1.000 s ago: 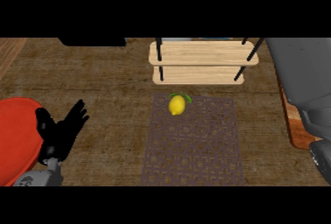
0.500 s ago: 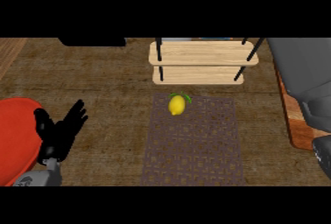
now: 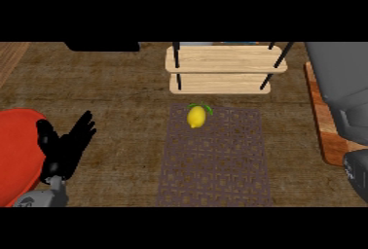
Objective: Pick the pear from the placemat and place it in the tiered shelf
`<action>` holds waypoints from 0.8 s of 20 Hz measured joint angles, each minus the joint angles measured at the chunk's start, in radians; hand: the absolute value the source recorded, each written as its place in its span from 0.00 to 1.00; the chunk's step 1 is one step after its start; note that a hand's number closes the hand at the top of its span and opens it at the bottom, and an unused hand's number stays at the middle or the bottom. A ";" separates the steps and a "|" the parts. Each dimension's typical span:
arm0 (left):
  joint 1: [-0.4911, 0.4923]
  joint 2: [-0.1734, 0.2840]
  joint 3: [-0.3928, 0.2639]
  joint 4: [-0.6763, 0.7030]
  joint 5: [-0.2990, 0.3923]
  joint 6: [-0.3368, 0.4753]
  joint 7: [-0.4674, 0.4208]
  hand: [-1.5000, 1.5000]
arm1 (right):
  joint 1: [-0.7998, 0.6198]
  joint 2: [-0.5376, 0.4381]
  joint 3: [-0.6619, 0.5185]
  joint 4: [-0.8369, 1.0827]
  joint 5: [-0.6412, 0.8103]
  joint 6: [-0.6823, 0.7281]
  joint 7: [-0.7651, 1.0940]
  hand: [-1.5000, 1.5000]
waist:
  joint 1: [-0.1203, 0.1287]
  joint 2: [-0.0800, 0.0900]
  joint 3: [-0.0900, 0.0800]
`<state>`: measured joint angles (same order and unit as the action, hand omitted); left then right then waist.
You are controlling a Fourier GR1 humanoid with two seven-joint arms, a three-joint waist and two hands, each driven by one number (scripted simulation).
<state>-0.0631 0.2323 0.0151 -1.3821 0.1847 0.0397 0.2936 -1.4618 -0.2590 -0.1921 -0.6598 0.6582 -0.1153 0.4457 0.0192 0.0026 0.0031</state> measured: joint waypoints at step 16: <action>0.002 0.000 0.022 0.021 -0.008 -0.015 -0.024 0.50 | -0.036 -0.069 -0.210 -0.046 -0.160 -0.225 0.005 0.00 | -0.010 -0.004 0.001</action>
<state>-0.0606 0.2325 0.0367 -1.3608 0.1764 0.0250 0.2692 -1.4978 -0.3278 -0.4024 -0.7056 0.4981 -0.3400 0.4504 0.0097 -0.0012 0.0043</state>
